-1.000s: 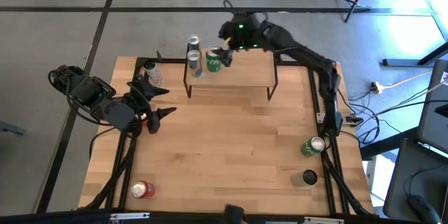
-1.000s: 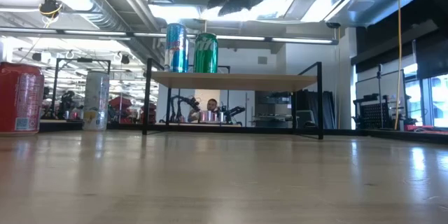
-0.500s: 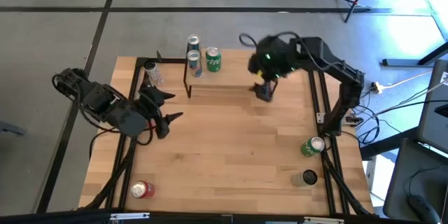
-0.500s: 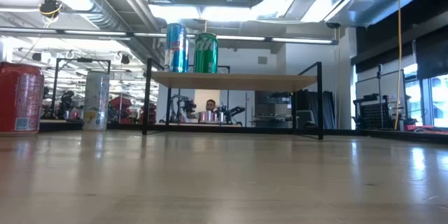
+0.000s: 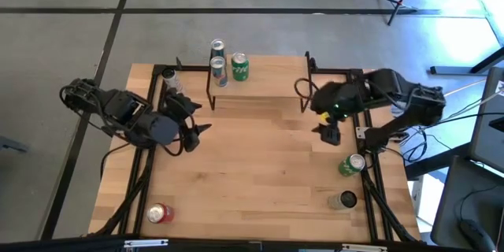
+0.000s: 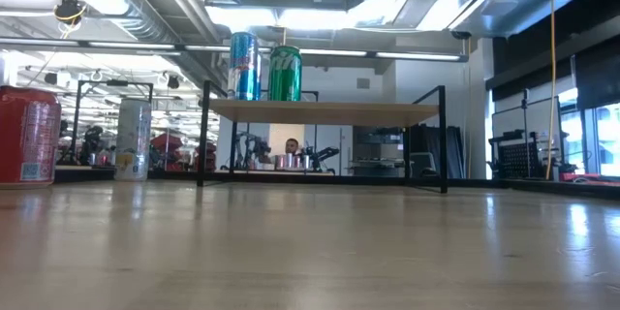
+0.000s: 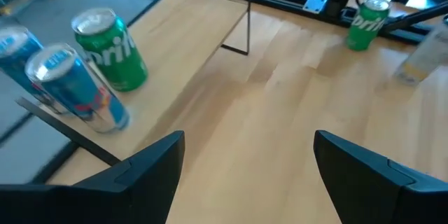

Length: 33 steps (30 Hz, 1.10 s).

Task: Place canned beverage on shelf
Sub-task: Put the green soda can on the shelf aligned with the other green soda can

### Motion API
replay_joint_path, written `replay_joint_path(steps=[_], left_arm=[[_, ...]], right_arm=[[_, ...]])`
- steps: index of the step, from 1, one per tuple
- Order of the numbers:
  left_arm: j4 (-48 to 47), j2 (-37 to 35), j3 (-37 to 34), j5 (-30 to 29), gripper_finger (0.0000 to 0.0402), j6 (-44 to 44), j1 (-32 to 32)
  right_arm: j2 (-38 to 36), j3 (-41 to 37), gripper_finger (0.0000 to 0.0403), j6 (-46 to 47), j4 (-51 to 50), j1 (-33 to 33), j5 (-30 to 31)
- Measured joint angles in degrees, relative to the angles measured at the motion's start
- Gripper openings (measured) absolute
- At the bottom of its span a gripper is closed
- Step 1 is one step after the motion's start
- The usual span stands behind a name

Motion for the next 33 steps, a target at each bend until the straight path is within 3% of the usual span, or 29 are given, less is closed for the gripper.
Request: replay_joint_path(steps=[8,12,22,33], left_arm=[[0.52,-0.04,0.00,-0.68,0.0304,3.30,3.03],[0.48,-0.04,0.00,-0.66,0.0304,3.43,3.87],[0.39,-0.04,0.00,-0.27,0.0304,3.43,5.09],[0.39,-0.04,0.00,-0.25,0.0304,3.43,5.06]], right_arm=[[-11.70,-24.19,0.0317,16.93,-0.22,1.40,-6.68],[-13.98,-32.66,0.0317,23.78,-0.28,3.54,-10.59],[-13.72,-45.69,0.0317,29.76,-0.07,10.05,-17.11],[-13.72,-51.76,0.0317,31.68,0.36,10.03,-22.70]])
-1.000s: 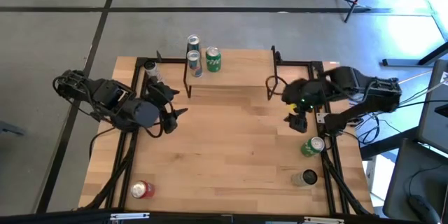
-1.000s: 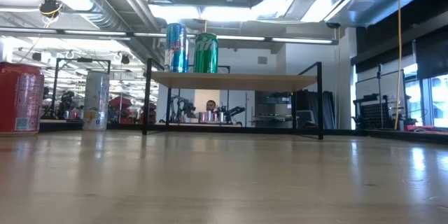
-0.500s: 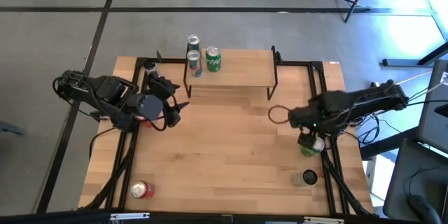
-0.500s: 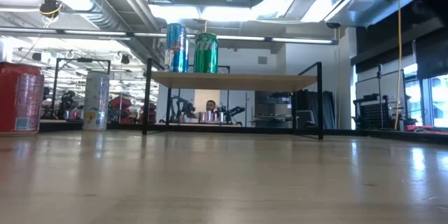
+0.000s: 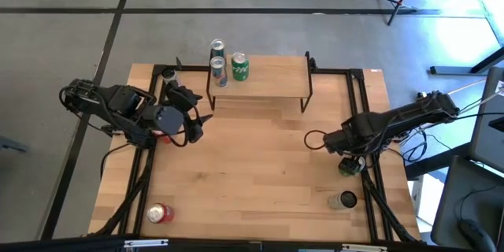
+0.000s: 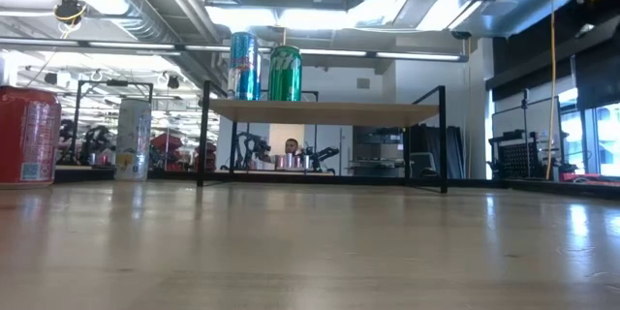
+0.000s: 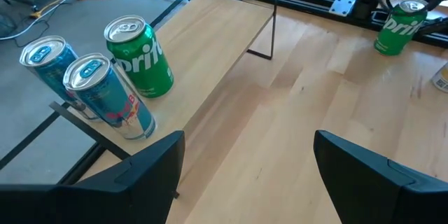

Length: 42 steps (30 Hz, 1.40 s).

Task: Place canned beverage on shelf
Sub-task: Put the green soda can on the shelf aligned with the other green soda can

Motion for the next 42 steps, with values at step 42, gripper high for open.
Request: replay_joint_path(steps=[42], left_arm=[[-7.52,-6.16,-3.16,19.31,0.0304,8.86,-1.33]], right_arm=[[16.72,23.24,0.0211,-17.38,16.50,-2.98,17.03]])
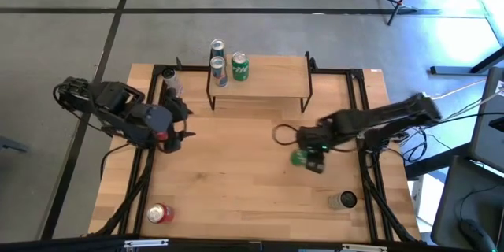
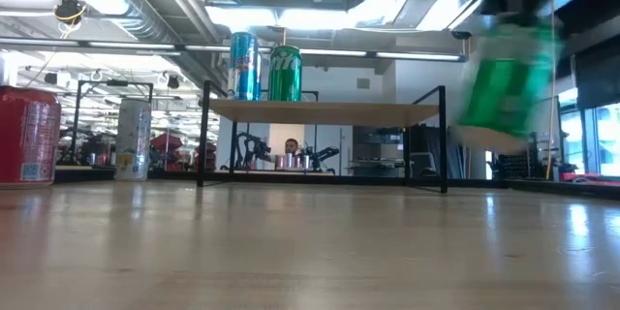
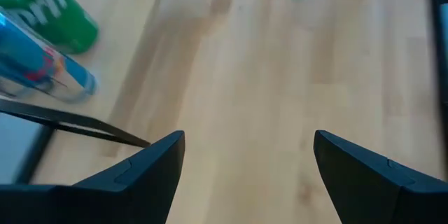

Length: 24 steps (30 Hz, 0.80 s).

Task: Place canned beverage on shelf
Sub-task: Put the green soda can on the shelf aligned with the other green soda can

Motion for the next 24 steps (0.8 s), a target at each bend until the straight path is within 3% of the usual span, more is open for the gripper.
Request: replay_joint_path(steps=[9,15,19,24], left_arm=[[4.40,-9.89,-12.11,3.40,0.0304,-5.44,-1.22],[7.13,-12.71,-18.02,3.19,0.0304,-4.93,-1.21],[7.62,-12.88,-18.72,2.98,0.0304,-4.54,-1.21],[7.61,-12.92,-18.72,3.03,0.0304,-4.11,-1.21]], right_arm=[[23.93,26.26,0.0210,-15.65,-5.62,-4.99,2.37],[37.51,41.70,0.0210,-21.94,-10.69,-6.64,2.37],[43.01,47.57,0.0210,-23.84,-12.96,-6.90,0.76],[44.68,48.80,0.0210,-23.36,-12.09,-6.83,0.06]])
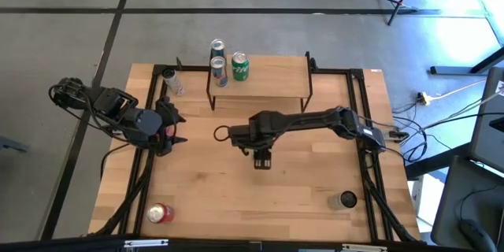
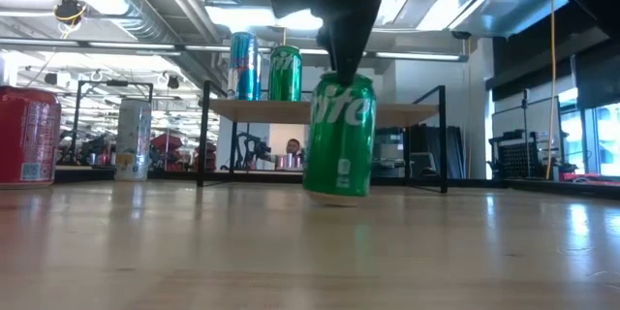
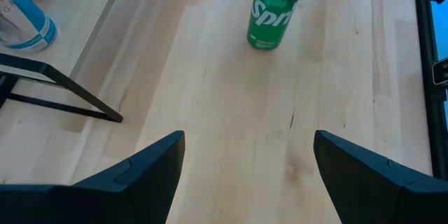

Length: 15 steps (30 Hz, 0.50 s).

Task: Place canned beverage on shelf
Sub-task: Put the green soda can on the shelf aligned with the other green soda can

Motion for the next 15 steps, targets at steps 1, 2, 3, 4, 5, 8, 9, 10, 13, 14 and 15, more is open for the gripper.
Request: replay_joint_path(steps=[1,2,3,4,5,8,9,10,13,14,15], left_arm=[[0.00,0.00,0.00,0.15,0.0304,0.30,0.00],[-0.02,0.00,0.00,0.22,0.0304,0.76,0.00],[-0.02,0.00,0.00,0.22,0.0304,1.06,0.00],[-0.02,0.00,0.00,0.25,0.0304,1.26,0.00],[-0.02,0.00,0.00,0.25,0.0304,1.60,0.00],[-0.04,0.02,0.00,0.28,0.0304,2.66,0.00],[-0.06,0.02,0.00,0.28,0.0304,2.73,0.00],[-0.09,0.02,0.00,0.28,0.0304,2.75,0.00],[-0.13,0.00,0.00,0.30,0.0304,2.75,0.00],[-0.13,-0.02,0.00,0.33,0.0304,2.75,0.00],[-0.13,-0.12,0.00,0.35,0.0304,2.75,0.00]], right_arm=[[0.06,0.00,0.0219,0.76,0.02,0.00,-0.01],[0.08,0.00,0.0235,1.17,0.40,0.00,0.01],[0.12,-0.02,0.0255,1.67,1.15,0.00,0.07],[0.18,-0.03,0.0279,2.46,1.74,0.00,0.03],[0.22,-0.07,0.0302,2.84,2.02,0.00,-0.39],[0.24,0.78,0.0363,3.86,2.03,0.00,-2.56],[0.24,1.30,0.0378,3.98,2.00,0.00,-2.87],[0.24,2.11,0.0386,3.98,1.47,0.00,-3.08],[-0.07,5.22,0.0385,4.23,-1.23,0.02,-2.06],[-0.28,6.40,0.0379,4.71,-1.94,0.04,-1.57],[-0.89,7.11,0.0374,5.33,-2.75,0.07,-1.02]])
